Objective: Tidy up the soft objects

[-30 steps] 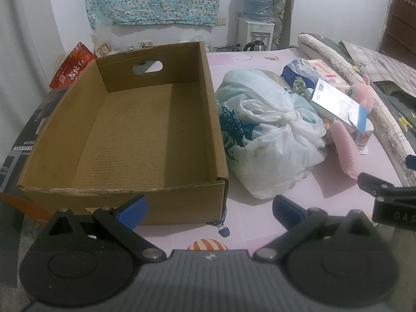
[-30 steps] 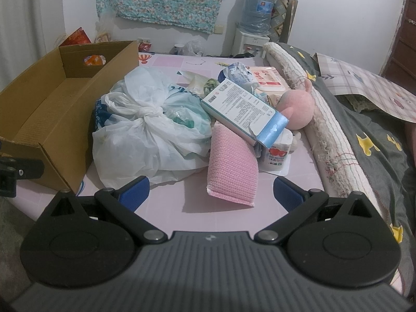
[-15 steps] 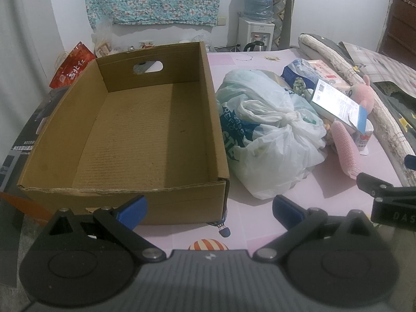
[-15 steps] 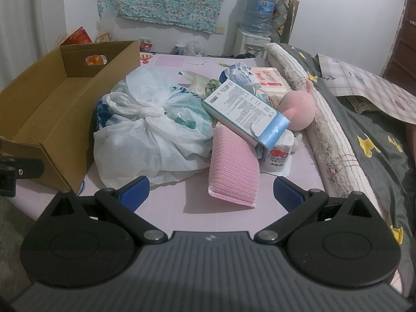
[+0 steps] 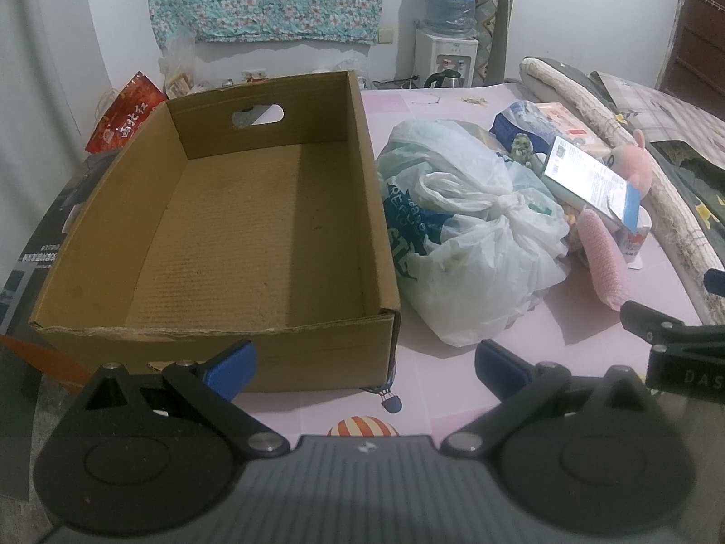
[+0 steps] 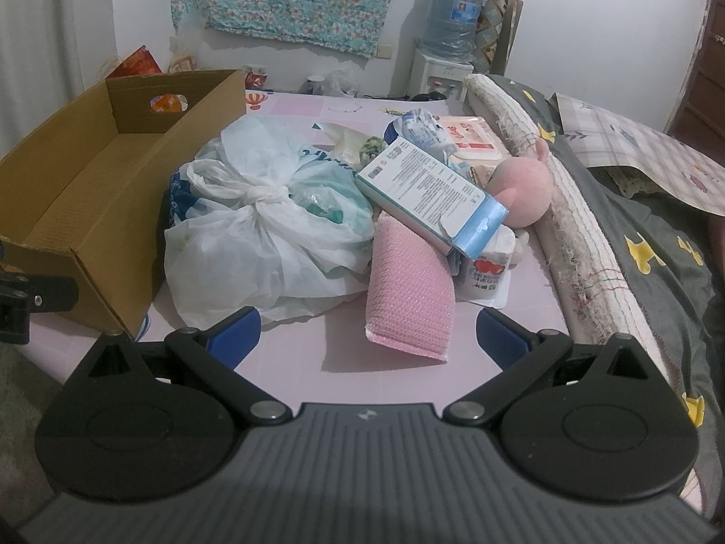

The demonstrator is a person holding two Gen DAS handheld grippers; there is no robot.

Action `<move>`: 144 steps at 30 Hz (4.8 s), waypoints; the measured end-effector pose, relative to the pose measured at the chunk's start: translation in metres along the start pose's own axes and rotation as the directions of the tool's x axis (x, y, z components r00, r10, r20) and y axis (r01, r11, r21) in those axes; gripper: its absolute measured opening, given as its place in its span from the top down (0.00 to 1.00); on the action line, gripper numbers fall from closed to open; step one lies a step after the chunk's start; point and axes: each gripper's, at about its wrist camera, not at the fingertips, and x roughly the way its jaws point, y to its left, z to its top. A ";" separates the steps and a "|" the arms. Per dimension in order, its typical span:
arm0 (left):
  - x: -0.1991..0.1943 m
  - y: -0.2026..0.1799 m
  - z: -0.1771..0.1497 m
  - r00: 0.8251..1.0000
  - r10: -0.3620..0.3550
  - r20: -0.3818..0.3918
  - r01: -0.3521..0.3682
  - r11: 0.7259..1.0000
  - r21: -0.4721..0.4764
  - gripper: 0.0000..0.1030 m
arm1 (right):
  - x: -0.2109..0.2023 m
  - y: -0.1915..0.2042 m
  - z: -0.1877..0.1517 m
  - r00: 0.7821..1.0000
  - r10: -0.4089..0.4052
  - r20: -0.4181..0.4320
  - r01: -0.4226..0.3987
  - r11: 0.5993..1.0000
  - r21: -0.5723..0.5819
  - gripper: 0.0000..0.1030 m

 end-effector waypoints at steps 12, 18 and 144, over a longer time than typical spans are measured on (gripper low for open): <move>0.000 0.002 -0.001 1.000 0.000 0.000 0.000 1.000 0.000 0.00 | 0.000 0.000 -0.001 1.000 0.000 0.002 0.000 1.000 0.003 0.01; -0.004 -0.003 -0.001 0.999 -0.025 0.030 0.025 0.999 0.024 0.00 | 0.003 -0.009 -0.009 1.000 -0.002 0.012 0.002 1.000 0.015 0.01; 0.127 -0.174 0.022 0.908 -0.314 -0.277 0.382 0.892 0.241 0.19 | 0.133 -0.165 0.090 0.900 0.397 0.179 -0.411 0.910 0.048 0.74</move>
